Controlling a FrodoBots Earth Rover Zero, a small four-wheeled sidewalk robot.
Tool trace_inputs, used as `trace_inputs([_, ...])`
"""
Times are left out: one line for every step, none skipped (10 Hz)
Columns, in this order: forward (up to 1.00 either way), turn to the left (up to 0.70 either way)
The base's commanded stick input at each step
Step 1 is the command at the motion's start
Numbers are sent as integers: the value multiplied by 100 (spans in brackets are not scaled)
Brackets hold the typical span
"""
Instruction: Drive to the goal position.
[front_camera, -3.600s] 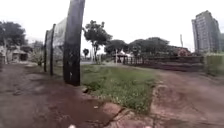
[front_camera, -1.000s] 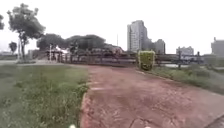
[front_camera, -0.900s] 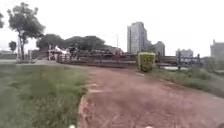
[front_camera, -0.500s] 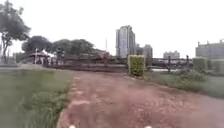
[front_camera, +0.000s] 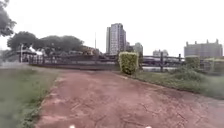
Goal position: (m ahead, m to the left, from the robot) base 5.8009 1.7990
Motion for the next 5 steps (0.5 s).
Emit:
trace_inputs([100,3])
trace_inputs([100,3])
trace_inputs([100,3])
trace_inputs([100,3])
trace_inputs([100,21])
